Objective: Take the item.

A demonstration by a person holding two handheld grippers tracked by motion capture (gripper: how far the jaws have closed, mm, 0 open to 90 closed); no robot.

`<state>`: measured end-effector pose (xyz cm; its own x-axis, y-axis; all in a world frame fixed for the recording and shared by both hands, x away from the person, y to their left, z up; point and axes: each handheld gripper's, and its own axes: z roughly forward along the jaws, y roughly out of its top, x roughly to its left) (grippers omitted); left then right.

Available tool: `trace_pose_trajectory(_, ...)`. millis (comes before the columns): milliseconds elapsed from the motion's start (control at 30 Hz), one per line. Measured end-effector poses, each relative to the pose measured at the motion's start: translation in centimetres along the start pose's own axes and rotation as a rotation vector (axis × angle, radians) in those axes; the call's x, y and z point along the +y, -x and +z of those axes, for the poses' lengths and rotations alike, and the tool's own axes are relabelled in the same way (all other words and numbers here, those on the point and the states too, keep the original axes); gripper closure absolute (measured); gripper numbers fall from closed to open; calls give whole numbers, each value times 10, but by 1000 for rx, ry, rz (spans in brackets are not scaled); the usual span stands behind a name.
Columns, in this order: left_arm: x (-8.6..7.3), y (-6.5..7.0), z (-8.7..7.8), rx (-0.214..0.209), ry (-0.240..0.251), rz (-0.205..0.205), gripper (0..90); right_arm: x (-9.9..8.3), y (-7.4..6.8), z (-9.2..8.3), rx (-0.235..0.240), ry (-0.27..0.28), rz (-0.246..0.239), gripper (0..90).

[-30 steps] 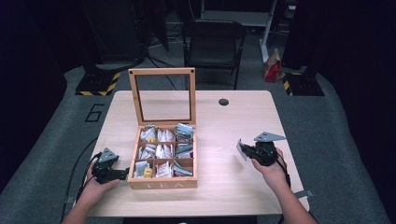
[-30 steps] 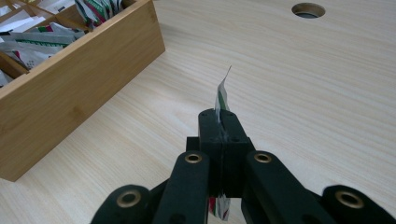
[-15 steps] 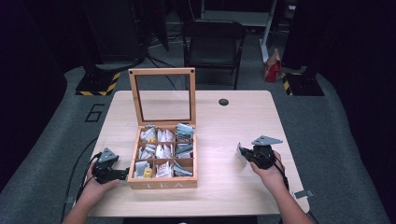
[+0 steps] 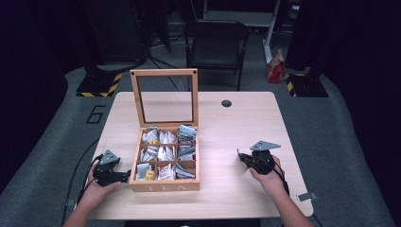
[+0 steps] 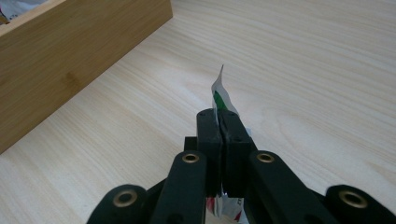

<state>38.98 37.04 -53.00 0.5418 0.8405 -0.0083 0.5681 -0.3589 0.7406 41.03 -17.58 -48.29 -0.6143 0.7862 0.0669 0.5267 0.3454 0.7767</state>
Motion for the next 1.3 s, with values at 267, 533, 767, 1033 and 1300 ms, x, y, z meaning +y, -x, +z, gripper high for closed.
trace_pose_trajectory(267, 0, 0, 0, 0, -1, 5, 142, -1, -3, 2, 24, -4, 13, 782)
trace_pose_trajectory(533, 0, 0, 0, 0, 1, -1, 142, 0, -7, 4, 54, -6, 39, 590)
trace_pose_trajectory(767, 0, 0, 0, 0, 0, 1, 142, 3, -8, 1, 63, 21, 42, 524)
trace_pose_trajectory(1033, 0, 0, 0, 0, 1, -1, 142, 2, 1, -5, 15, 34, 58, 499)
trace_pose_trajectory(1300, 0, 0, 0, 0, 0, 0, 142, -2, 7, -8, -25, 40, 57, 466)
